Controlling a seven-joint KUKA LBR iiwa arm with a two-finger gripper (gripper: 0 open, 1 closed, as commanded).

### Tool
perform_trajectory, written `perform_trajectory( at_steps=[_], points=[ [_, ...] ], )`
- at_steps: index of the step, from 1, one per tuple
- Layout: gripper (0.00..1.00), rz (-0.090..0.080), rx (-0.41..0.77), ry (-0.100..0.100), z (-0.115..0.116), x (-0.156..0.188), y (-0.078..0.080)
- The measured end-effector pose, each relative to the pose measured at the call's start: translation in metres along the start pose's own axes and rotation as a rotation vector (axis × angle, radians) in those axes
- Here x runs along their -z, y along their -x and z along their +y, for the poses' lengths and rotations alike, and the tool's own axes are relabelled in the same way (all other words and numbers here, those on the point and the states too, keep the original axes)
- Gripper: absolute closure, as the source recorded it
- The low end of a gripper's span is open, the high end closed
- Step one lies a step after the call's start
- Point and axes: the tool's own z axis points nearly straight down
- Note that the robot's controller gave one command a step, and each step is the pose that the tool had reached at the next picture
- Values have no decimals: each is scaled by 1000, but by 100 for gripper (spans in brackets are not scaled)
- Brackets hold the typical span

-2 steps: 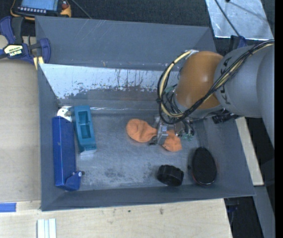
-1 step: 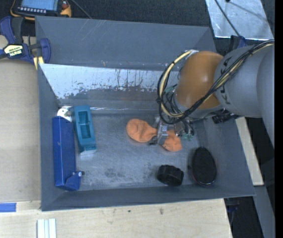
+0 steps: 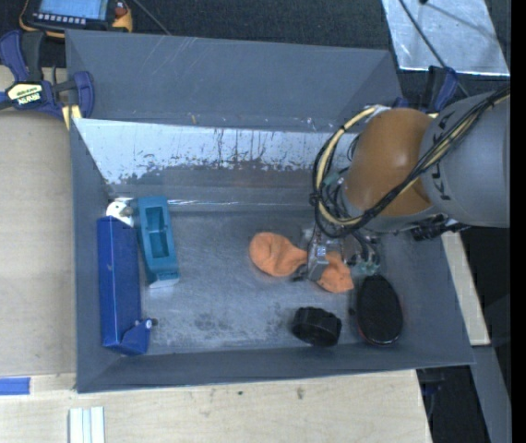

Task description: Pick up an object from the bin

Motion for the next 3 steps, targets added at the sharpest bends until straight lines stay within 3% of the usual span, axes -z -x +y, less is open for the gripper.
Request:
perform_trajectory(
  at_steps=[1,3],
  points=[
    [100,2,6,-2,-16,0,-34],
    [100,2,7,-2,-16,0,-34]
  ],
)
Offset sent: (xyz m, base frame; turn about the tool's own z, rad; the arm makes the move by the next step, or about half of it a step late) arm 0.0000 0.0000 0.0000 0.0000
